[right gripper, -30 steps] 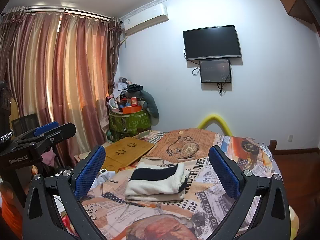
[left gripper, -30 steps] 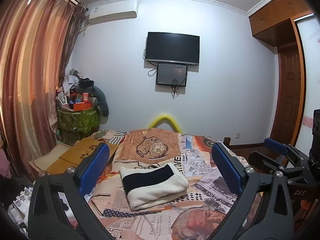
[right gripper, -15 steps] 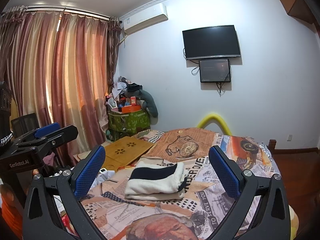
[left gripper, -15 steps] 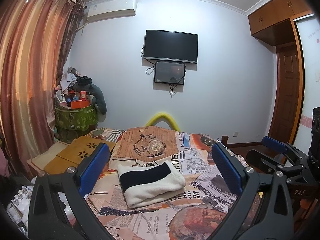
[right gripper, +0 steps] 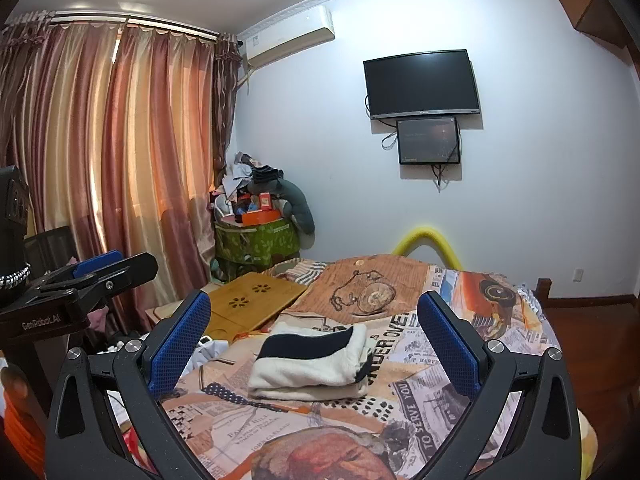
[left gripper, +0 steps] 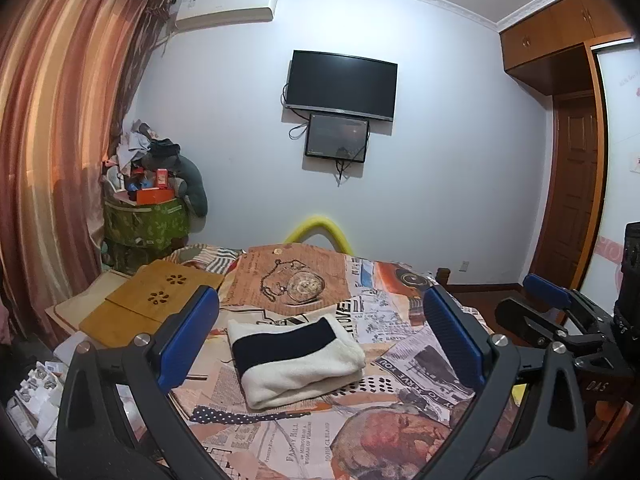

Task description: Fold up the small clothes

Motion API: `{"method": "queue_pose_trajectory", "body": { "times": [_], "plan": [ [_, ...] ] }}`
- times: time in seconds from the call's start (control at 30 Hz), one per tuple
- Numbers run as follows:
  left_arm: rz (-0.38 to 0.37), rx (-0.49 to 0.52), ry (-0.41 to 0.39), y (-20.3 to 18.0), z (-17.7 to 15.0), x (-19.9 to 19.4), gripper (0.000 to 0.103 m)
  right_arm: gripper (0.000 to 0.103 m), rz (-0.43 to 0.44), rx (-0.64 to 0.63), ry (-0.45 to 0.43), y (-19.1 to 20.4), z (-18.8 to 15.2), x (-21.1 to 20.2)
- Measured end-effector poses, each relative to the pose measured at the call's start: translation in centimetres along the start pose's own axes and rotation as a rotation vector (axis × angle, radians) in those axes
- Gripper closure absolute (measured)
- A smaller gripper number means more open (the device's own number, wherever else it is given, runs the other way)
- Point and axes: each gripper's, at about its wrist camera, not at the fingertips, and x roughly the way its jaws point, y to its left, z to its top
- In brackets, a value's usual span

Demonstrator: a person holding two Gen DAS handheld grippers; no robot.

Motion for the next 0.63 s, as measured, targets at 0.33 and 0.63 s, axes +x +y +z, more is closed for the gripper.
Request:
{"method": "queue_pose_trajectory", "body": {
  "times": [0.33, 0.63],
  "plan": [
    [-0.009, 0.005, 0.008, 0.0, 0.1, -0.1, 0.0, 0.0, 0.003, 0.005, 0.009, -0.1, -0.1, 0.2],
    [-0.012, -0.021, 0.028, 1.2, 0.0, 0.5, 0.0, 0.0, -0.001, 0.008, 0.022, -0.1, -0.2, 0.7]
  ]
}}
